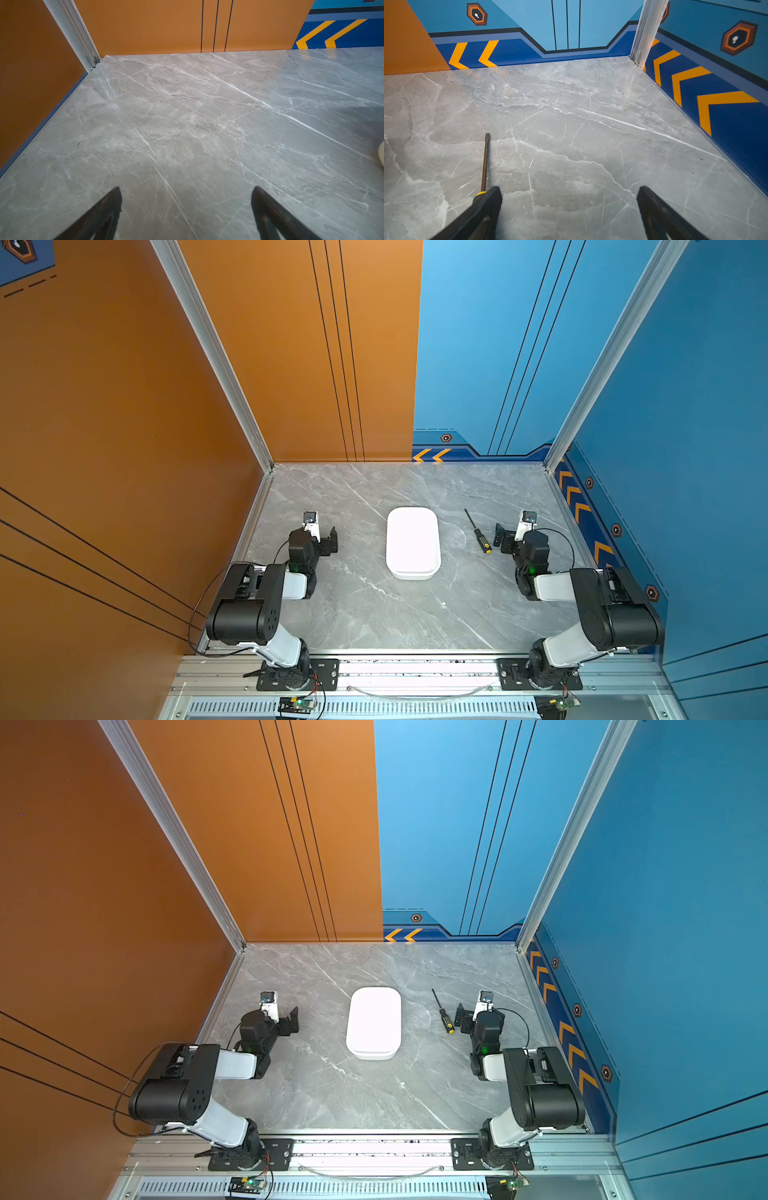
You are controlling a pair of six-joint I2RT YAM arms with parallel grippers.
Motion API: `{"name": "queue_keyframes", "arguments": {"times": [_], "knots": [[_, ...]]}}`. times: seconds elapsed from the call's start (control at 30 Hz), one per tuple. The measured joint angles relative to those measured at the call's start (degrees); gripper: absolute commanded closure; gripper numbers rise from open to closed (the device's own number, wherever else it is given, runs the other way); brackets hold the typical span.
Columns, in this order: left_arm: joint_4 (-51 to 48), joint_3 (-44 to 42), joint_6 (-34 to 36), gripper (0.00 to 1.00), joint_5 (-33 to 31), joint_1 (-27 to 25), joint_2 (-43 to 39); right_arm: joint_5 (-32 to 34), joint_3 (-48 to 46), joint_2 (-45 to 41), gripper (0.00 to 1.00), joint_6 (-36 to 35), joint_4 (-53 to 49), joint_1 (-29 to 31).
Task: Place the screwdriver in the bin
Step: 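Move the right gripper over the black-and-yellow screwdriver while the left arm lifts aside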
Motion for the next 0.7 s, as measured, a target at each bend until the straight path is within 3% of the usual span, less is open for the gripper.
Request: {"name": "queue_keyframes", "arguments": {"times": [0.47, 0.7], "knots": [[-0.28, 0.0, 0.02, 0.02, 2.19, 0.44, -0.28, -0.22, 0.02, 0.0, 0.0, 0.0, 0.0, -0.07], [-9.33, 0.74, -0.02, 0.02, 2.73, 0.44, -11.96, -0.5, 3.41, -4.04, 0.0, 0.0, -9.33, -0.33]]}}
